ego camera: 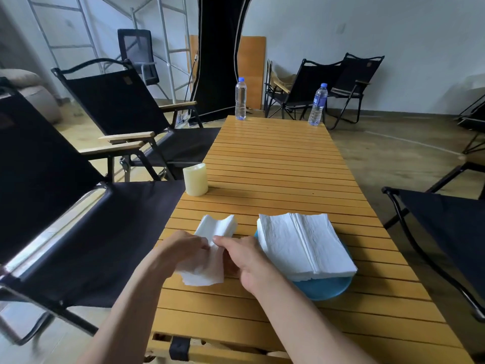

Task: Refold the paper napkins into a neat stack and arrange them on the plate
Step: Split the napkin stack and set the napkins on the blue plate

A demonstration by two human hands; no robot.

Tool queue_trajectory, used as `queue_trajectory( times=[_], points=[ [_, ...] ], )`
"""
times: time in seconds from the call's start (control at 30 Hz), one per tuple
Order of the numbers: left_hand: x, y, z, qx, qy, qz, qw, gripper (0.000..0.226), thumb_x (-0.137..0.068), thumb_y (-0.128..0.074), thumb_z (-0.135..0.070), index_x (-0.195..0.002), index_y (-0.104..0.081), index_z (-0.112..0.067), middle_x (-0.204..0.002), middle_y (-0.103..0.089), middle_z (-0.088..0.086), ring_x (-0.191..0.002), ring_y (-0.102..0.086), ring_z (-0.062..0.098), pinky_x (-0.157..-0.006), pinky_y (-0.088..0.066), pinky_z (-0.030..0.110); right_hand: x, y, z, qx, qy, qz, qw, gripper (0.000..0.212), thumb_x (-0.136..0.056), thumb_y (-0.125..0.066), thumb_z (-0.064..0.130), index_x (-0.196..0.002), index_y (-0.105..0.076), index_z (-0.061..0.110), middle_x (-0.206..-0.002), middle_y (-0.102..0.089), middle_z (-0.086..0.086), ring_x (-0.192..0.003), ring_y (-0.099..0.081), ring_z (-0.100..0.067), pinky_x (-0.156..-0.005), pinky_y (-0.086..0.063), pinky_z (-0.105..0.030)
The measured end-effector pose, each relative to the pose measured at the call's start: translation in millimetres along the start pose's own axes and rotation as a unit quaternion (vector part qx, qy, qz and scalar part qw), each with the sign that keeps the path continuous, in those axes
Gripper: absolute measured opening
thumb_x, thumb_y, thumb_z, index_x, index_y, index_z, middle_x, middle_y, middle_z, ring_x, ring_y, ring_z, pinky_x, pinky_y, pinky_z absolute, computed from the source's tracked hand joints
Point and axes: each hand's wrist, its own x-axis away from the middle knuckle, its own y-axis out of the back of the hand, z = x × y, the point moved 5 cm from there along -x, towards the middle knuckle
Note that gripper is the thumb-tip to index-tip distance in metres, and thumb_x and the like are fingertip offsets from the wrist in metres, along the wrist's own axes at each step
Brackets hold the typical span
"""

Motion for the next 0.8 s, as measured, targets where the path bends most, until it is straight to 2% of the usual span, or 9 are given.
queue_trajectory(
  times=[0.1,0.17,0.23,0.3,0.37,0.5,0.63,0.7,0.8],
  points=[
    [12.0,5.7,-8.8,0.076,-0.068,0.062,0.993,0.018,-0.088,-0.066,-0.024,-0.104,-0.072,-0.017,-0.091,-0.07,0.01,-0.082,-0.064,0.027,-0.072,-0.051,0.033,0.0,3.0,6.3,-0.069,-0.005,0.025,0.997,0.057,-0.064,-0.078,0.031,-0.115,-0.066,0.008,-0.108,-0.073,-0.014,-0.104,-0.068,-0.031,-0.096,-0.055,-0.05],
    [21.7,9.8,-14.8,0.112,-0.109,0.102,0.982,0.022,-0.087,-0.07,-0.026,-0.109,-0.072,-0.026,-0.103,-0.074,0.01,-0.097,-0.068,0.03,-0.087,-0.055,0.04,-0.7,7.5,12.7,-0.118,0.0,0.046,0.992,0.034,-0.075,-0.074,0.019,-0.108,-0.07,0.009,-0.099,-0.074,-0.014,-0.098,-0.069,-0.03,-0.08,-0.06,-0.043],
    [25.5,15.5,-17.9,0.132,-0.123,0.115,0.977,0.033,-0.081,-0.079,-0.037,-0.112,-0.071,-0.035,-0.107,-0.073,0.008,-0.104,-0.066,0.029,-0.089,-0.054,0.043,0.1,16.4,21.6,-0.169,0.008,0.062,0.984,0.019,-0.08,-0.07,0.01,-0.099,-0.071,0.009,-0.086,-0.075,-0.012,-0.091,-0.07,-0.029,-0.069,-0.06,-0.038],
    [24.6,16.9,-17.7,0.182,-0.103,0.134,0.969,0.051,-0.069,-0.086,-0.044,-0.115,-0.07,-0.029,-0.104,-0.076,0.009,-0.097,-0.069,0.027,-0.081,-0.053,0.041,2.0,30.0,32.7,-0.223,0.023,0.063,0.973,0.015,-0.082,-0.067,0.003,-0.095,-0.069,0.008,-0.076,-0.073,-0.01,-0.084,-0.069,-0.028,-0.062,-0.059,-0.036],
    [25.3,8.8,-18.9,0.246,-0.073,0.177,0.95,0.065,-0.064,-0.09,-0.04,-0.118,-0.064,-0.014,-0.102,-0.077,0.014,-0.093,-0.073,0.031,-0.081,-0.057,0.044,4.8,45.4,40.9,-0.248,0.039,0.059,0.966,0.017,-0.081,-0.065,-0.002,-0.096,-0.067,0.006,-0.078,-0.071,-0.012,-0.081,-0.068,-0.028,-0.061,-0.059,-0.036],
    [25.5,-18.0,-35.1,0.34,-0.07,0.172,0.922,0.055,-0.067,-0.089,-0.016,-0.113,-0.065,0.003,-0.095,-0.077,0.017,-0.077,-0.076,0.028,-0.063,-0.06,0.034,11.3,73.1,49.0,-0.198,0.047,0.078,0.976,0.014,-0.082,-0.07,0.002,-0.093,-0.067,0.008,-0.087,-0.068,-0.012,-0.081,-0.068,-0.025,-0.081,-0.059,-0.041],
    [25.2,-33.4,-55.3,0.359,-0.104,0.155,0.915,0.039,-0.074,-0.082,-0.01,-0.107,-0.065,0.003,-0.095,-0.076,0.018,-0.075,-0.073,0.027,-0.061,-0.058,0.031,12.7,118.6,63.2,-0.111,0.088,0.042,0.989,0.021,-0.079,-0.081,0.024,-0.095,-0.069,0.015,-0.084,-0.071,-0.004,-0.075,-0.07,-0.021,-0.071,-0.056,-0.033],
    [28.9,-45.1,-67.8,0.357,-0.117,0.177,0.91,0.035,-0.076,-0.08,-0.007,-0.106,-0.066,0.004,-0.09,-0.076,0.017,-0.075,-0.074,0.027,-0.062,-0.06,0.033,13.1,146.5,64.4,-0.092,0.093,0.002,0.991,0.023,-0.077,-0.083,0.023,-0.093,-0.07,0.014,-0.083,-0.071,-0.006,-0.072,-0.068,-0.02,-0.064,-0.057,-0.031],
    [34.0,-64.7,-86.0,0.333,-0.141,0.151,0.92,0.042,-0.078,-0.081,-0.008,-0.114,-0.063,0.001,-0.103,-0.073,0.02,-0.081,-0.074,0.027,-0.063,-0.062,0.035,12.8,185.8,61.1,-0.028,0.111,-0.075,0.991,0.016,-0.078,-0.084,0.018,-0.082,-0.069,0.014,-0.081,-0.076,-0.005,-0.077,-0.07,-0.021,-0.064,-0.059,-0.033]
  ],
)
